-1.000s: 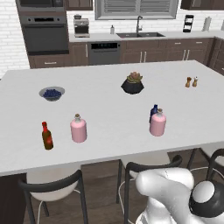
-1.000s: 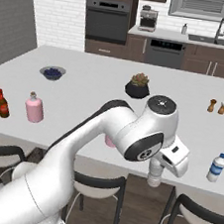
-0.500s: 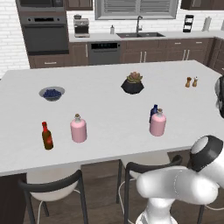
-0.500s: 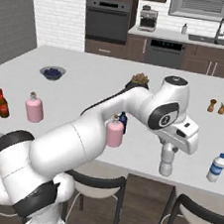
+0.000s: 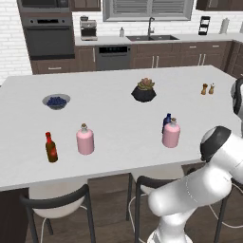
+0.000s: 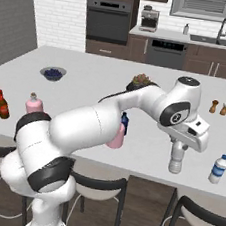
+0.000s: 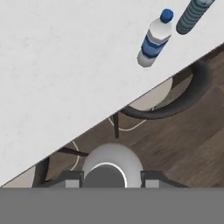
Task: Move the plastic bottles in the middle to the plastics group, and the glass bottles in the middle to the glass group.
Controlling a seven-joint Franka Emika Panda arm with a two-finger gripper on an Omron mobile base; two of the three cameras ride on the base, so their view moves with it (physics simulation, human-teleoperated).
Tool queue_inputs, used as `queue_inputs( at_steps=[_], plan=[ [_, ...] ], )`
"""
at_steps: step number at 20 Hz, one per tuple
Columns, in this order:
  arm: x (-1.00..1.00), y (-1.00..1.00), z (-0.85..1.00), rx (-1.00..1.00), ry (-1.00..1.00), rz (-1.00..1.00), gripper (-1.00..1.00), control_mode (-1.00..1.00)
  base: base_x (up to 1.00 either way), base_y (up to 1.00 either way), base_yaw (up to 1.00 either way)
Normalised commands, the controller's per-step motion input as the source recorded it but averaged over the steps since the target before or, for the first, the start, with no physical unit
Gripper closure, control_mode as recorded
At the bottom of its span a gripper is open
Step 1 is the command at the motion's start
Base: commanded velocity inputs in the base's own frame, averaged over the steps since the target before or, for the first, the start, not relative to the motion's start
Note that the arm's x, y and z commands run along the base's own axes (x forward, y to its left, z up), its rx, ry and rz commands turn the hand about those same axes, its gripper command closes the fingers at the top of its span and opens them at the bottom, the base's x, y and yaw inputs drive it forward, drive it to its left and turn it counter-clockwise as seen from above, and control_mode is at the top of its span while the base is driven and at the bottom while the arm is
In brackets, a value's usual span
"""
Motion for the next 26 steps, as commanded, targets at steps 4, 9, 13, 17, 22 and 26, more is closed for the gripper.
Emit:
queue_inputs(
  at_steps=[4, 9, 13, 17, 22, 26],
  plan=[
    [0.57, -0.36, -0.36, 0.0, 0.0, 0.0, 1.0, -1.0, 0.0, 0.0, 0.0],
    [0.61, -0.41, -0.11, 0.0, 0.0, 0.0, 1.0, -1.0, 0.0, 0.0, 0.0],
    [0.51, -0.45, 0.0, 0.01, 0.0, 0.0, 1.0, -1.0, 0.0, 0.0, 0.0],
    [0.28, -0.29, 0.0, 0.04, 0.0, 0.0, 1.0, -1.0, 0.0, 0.0, 0.0],
    [0.0, -0.03, 0.0, 0.01, 0.0, 0.0, 1.0, -1.0, 0.0, 0.0, 0.0],
    [0.0, -0.1, 0.0, 0.0, 0.0, 0.0, 1.0, -1.0, 0.0, 0.0, 0.0]
  ],
)
